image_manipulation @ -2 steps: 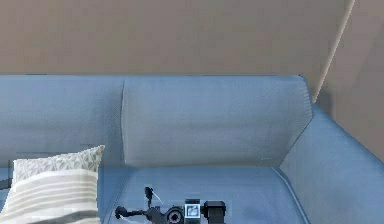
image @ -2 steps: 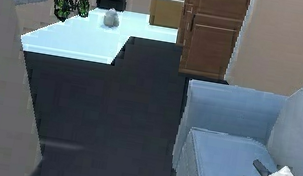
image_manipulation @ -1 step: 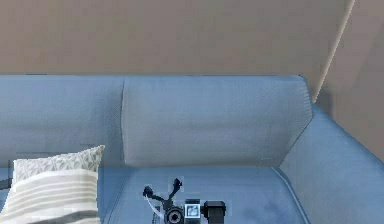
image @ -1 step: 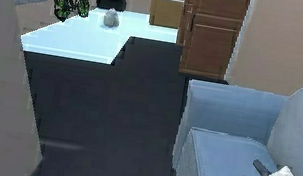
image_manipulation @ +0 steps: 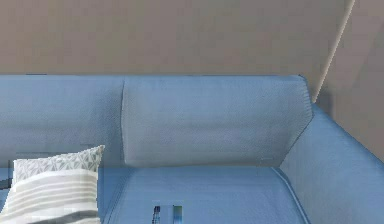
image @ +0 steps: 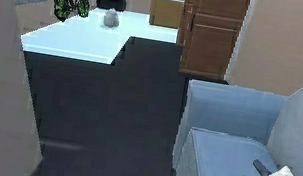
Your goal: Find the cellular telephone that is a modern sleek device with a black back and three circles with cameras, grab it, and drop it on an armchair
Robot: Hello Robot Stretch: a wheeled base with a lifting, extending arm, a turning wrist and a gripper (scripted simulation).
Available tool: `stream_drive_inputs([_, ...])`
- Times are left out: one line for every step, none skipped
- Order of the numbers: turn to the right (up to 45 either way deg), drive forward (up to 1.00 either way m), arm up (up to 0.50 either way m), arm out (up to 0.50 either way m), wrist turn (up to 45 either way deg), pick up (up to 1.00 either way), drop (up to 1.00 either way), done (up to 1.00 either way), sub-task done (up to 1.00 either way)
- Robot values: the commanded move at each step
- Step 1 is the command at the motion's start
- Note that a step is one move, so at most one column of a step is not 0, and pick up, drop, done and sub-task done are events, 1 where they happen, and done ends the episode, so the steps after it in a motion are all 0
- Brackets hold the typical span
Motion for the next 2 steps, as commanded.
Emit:
stream_drive_inputs([0.0,0.00,0.00,0.00,0.0,1.00,0.00,0.00,0.00])
stream_drive_inputs([0.0,0.00,0.10,0.00,0.0,0.00,0.00,0.00,0.00])
